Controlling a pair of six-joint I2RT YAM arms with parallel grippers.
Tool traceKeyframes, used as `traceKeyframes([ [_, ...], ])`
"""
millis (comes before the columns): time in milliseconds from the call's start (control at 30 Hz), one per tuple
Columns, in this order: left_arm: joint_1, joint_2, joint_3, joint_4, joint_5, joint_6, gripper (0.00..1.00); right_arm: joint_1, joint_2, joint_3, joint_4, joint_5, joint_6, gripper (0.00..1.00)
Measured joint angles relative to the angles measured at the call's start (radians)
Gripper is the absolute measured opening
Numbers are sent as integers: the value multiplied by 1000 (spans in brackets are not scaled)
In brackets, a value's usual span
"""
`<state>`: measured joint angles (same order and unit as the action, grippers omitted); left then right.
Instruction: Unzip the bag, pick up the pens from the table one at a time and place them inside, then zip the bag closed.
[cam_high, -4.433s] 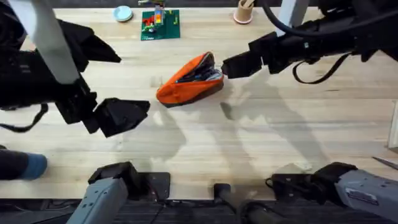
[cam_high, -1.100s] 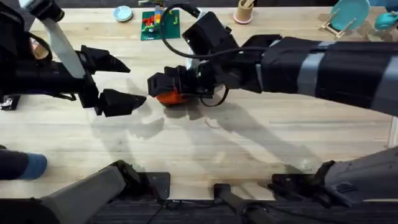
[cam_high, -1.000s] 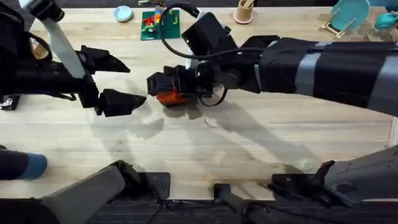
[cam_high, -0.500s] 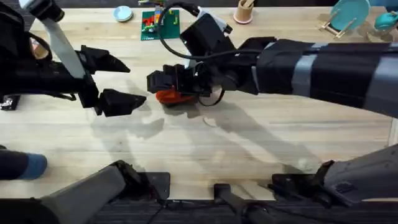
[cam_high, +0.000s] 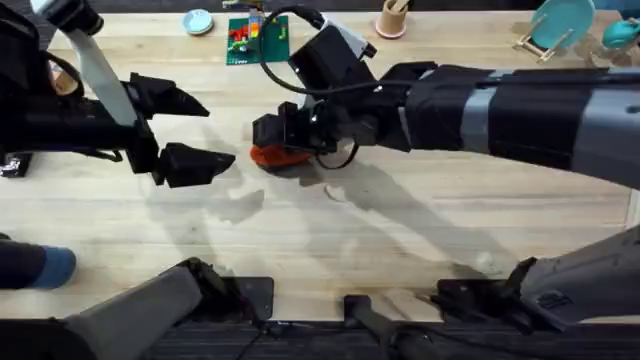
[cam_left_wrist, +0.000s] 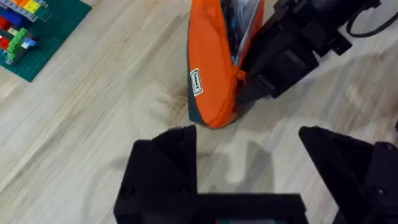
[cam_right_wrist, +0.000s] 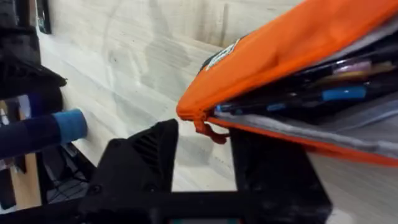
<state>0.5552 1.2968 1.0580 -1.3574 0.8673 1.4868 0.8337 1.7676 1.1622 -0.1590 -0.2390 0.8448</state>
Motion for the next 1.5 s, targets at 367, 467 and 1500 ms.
traceKeyframes([
  [367, 0, 0, 0, 0, 0, 0, 994, 0, 0, 0, 2, -1, 1, 34],
  [467, 0, 0, 0, 0, 0, 0, 994, 0, 0, 0, 2, -1, 1, 32],
  [1500, 0, 0, 0, 0, 0, 0, 993, -62, 2, 0, 247, -121, 98, 31],
])
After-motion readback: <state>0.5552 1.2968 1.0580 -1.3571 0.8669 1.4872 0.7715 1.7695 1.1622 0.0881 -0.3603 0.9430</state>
